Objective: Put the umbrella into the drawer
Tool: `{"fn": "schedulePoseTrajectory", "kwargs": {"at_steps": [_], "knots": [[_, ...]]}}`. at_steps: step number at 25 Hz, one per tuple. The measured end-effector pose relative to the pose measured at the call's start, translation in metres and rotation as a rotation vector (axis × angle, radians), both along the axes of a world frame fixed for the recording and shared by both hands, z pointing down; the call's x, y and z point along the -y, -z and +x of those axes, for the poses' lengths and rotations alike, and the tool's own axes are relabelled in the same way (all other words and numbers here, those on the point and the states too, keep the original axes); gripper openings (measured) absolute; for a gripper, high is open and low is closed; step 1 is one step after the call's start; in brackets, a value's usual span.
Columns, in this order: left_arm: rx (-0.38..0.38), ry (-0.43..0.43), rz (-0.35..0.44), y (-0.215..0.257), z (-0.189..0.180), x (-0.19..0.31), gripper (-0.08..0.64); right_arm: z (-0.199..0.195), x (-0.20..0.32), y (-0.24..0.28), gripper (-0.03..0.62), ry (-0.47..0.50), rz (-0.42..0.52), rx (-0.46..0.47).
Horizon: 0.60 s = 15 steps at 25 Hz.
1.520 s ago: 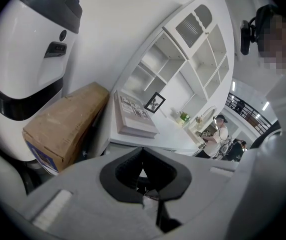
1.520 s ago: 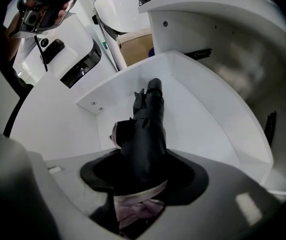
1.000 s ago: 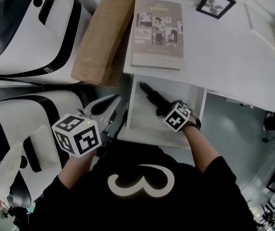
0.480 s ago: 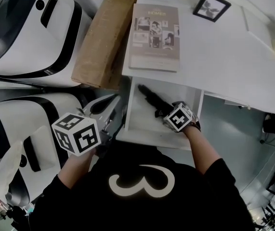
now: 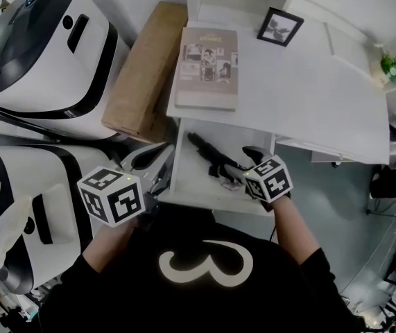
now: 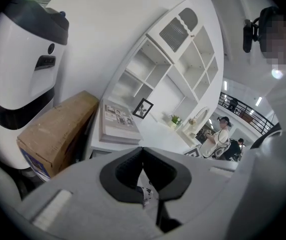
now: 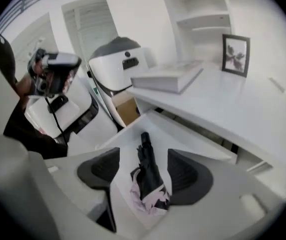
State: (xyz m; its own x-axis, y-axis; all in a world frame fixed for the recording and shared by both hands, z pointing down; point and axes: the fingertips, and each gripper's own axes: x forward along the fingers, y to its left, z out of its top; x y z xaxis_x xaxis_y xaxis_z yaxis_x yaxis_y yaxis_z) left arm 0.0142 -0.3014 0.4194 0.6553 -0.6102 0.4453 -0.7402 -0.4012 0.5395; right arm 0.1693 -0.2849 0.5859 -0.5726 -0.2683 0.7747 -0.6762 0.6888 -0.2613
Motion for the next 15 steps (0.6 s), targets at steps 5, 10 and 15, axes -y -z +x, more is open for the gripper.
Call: {"fn": "schedulePoseTrajectory", "kwargs": {"at_steps": [5,10,15], "knots": [[-0.035,-0.043,0.052,0.024,0.027,-0.011,0.008,-0.003,-0.008,0.103,0.148,-0.059,0.129,0.261],[-0.051,-0.106,0.099,0.049,0.053,-0.024,0.008,-0.001,-0.018,0.173,0.065,-0.074,0.276,0.388],[-0.066,-0.150,0.139,0.070,0.067,-0.038,0.008,0.002,-0.031,0.221,0.003,-0.090,0.353,0.479]]}}
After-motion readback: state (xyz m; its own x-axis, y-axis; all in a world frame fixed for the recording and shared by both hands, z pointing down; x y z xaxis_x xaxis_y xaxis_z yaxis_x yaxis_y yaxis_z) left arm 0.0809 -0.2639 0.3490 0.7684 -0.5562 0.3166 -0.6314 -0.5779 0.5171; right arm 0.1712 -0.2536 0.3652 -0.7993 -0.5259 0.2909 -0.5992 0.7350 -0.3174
